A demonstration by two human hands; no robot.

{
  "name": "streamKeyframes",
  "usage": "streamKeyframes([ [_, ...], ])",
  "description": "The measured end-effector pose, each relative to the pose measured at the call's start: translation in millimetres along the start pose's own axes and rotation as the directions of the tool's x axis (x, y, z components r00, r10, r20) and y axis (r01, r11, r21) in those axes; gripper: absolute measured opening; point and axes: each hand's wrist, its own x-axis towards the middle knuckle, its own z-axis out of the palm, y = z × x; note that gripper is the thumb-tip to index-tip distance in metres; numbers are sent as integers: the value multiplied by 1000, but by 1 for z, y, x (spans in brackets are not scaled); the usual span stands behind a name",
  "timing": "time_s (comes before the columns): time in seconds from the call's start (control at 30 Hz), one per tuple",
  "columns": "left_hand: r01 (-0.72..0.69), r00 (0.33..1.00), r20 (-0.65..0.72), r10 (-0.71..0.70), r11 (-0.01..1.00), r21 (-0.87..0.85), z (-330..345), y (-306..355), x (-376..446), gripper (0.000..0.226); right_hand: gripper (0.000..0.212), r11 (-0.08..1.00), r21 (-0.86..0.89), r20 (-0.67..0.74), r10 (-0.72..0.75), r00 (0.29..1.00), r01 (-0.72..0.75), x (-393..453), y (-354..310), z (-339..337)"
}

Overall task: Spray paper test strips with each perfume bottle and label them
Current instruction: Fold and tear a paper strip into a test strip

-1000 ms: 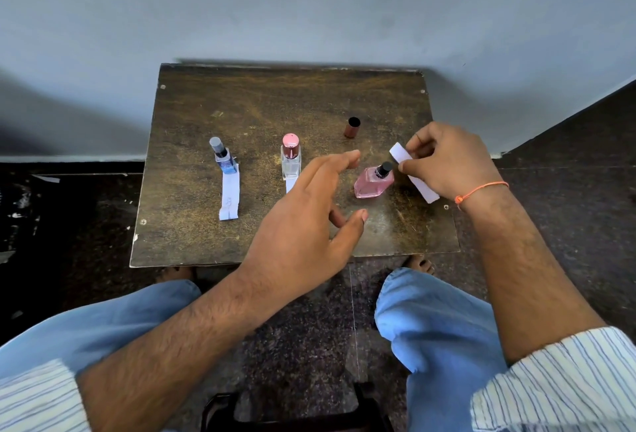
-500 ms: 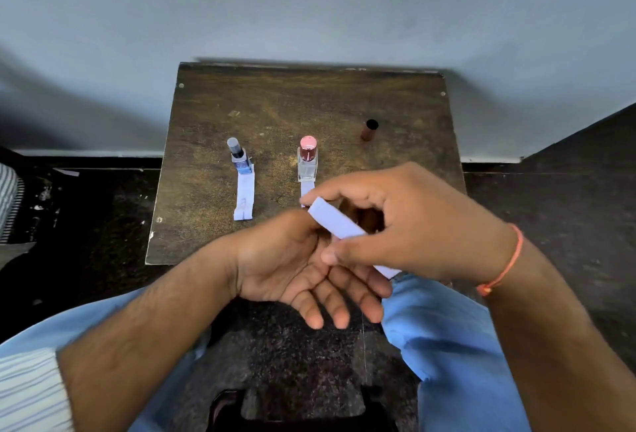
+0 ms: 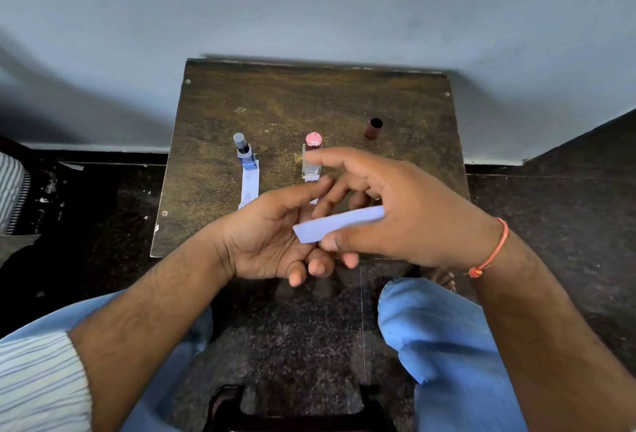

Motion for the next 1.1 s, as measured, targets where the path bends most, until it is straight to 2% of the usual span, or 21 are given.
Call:
streamKeyframes([
  [0.1, -26, 999, 27, 25, 999, 43, -4, 2, -6, 46, 85, 999, 11, -119, -34, 992, 36, 2, 7, -5],
  [0.23, -94, 993, -65, 94, 996, 11, -3, 6, -6, 25, 68, 994, 48, -261, -82, 962, 98, 4, 11, -8],
  [0.33, -167, 976, -131, 172, 985, 43, -1, 7, -3, 22, 54, 987, -123, -404, -148, 903, 107, 1, 13, -10],
  [0.4, -189, 969, -151, 194, 981, 49, -2, 8, -3, 24, 46, 953, -281, -439, -232, 868, 112, 1, 14, -11],
  [0.57, -214, 950, -202, 238, 968, 135, -7, 8, -6, 35, 38, 915, -386, -388, -277, 879, 117, 4, 16, -8],
  [0.67, -179, 941, -245, 232, 959, 218, -7, 8, -7, 35, 41, 887, -449, -361, -288, 887, 105, 6, 15, -7],
  [0.77, -122, 950, -253, 181, 965, 231, -8, 8, -9, 37, 41, 856, -506, -330, -304, 894, 105, 7, 15, -7],
  [0.9, -36, 971, -220, 91, 970, 240, -7, 8, -13, 49, 40, 855, -505, -269, -290, 918, 122, 5, 15, -9],
  [1.1, 2, 981, -188, 52, 961, 275, -11, 8, -13, 56, 39, 867, -484, -232, -262, 937, 123, 5, 13, -11],
])
